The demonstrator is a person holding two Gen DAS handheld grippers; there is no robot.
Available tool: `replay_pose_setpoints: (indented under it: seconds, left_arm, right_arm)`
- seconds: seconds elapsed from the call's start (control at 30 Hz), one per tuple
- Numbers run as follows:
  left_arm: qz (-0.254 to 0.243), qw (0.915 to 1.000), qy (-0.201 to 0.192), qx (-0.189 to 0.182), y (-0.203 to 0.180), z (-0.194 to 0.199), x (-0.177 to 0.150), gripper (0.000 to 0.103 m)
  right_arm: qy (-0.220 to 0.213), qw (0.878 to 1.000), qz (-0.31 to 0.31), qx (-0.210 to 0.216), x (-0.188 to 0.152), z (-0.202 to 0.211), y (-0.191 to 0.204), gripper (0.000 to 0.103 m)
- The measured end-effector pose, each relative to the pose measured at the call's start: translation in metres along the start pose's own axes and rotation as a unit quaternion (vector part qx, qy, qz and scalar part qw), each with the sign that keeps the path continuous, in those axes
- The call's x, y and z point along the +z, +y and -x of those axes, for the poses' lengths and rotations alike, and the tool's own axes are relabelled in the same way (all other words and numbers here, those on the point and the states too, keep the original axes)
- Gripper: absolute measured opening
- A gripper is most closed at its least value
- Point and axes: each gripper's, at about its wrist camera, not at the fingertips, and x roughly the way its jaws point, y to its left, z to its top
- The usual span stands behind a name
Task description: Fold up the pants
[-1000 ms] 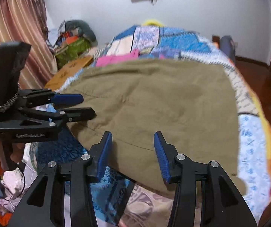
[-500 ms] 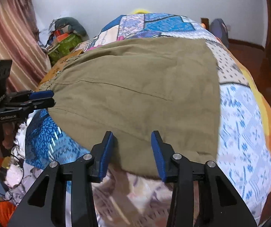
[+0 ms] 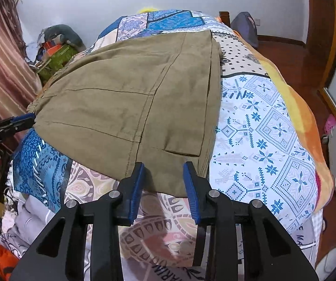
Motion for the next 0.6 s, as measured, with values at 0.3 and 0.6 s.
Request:
replay_pose_setpoints:
  seconds: [0.3,0.6]
  left_arm:
    - [0.022,0.9991,-0.031,0.018,0.010,0.033,0.037,0.055]
    - [0.051,0.9952,-0.042,0.072,0.046,0.012,0.094,0.061]
  right_arm:
    - [-0.032,0.999,0.002,-0.012,0.031,0.023,-0.001,0.043]
    - [-0.076,0.997,0.021,-0.027,0.082,0.024,-0.009,0.048]
